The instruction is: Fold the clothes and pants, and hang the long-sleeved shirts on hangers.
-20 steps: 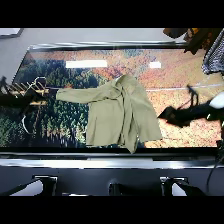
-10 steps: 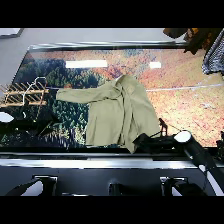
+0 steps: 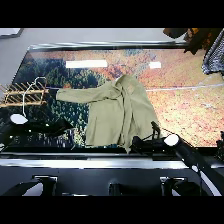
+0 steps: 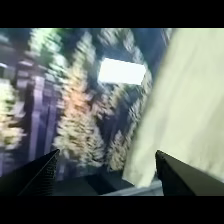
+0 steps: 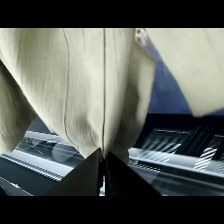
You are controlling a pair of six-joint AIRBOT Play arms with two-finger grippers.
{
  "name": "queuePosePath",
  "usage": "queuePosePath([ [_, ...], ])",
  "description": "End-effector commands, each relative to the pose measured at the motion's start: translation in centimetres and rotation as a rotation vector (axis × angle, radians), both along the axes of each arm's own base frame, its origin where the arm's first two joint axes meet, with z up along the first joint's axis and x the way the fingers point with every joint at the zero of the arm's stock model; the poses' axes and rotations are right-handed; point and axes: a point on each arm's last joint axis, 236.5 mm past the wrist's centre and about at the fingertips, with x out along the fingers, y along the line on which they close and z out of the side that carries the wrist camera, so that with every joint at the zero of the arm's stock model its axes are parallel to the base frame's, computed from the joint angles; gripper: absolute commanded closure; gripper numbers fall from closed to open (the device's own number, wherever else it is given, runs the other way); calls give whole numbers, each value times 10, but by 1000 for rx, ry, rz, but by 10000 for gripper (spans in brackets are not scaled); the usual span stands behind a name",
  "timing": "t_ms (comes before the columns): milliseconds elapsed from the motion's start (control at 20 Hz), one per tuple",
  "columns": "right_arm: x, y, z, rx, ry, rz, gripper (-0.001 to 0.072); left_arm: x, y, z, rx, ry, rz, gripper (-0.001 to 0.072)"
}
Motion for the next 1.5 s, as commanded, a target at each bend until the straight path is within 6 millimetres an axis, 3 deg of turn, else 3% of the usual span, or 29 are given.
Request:
queuePosePath([
  [0,-6,-4,8,-20,0,-5,681,-10,-39,-13,-19,-4,-113,18],
  [150,-3,-4,20,-6,-38,-16,681,-25,-74,-28,-43,43,-184,18],
  [400,-3,-2,31,9,-66,-15,681,-49,-107,-46,-55,109,-269,21],
  [450,-2,-2,34,12,-74,-19,681,-50,-110,-48,-51,106,-275,93],
  [550,-1,-2,40,21,-92,-25,681,-47,-110,-48,-48,95,-273,675],
  [650,12,-2,59,41,-135,-60,681,-30,-106,-34,-60,54,-250,687],
  [700,29,-5,78,52,-186,-92,681,-11,-103,-17,-70,-1,-231,687],
  [750,51,-12,102,60,-249,-133,681,17,-97,11,-79,-88,-200,687],
  [850,105,-43,172,59,-424,-246,681,80,-77,91,-90,-314,-119,688],
  [950,151,-83,275,67,-674,-374,682,127,-51,197,-93,-560,-43,687],
  [1050,162,-116,381,66,-912,-459,682,140,-33,309,-88,-808,-19,687],
  [1150,145,-131,470,54,-1108,-477,681,122,-22,414,-85,-1042,-9,687],
  [1250,103,-124,544,9,-1298,-405,681,84,-14,496,-75,-1231,15,686],
  [1350,53,-106,588,-24,-1424,-310,681,36,-10,553,-48,-1387,25,686],
  [1450,4,-88,610,-58,-1496,-227,681,-12,-8,584,-28,-1484,43,686],
])
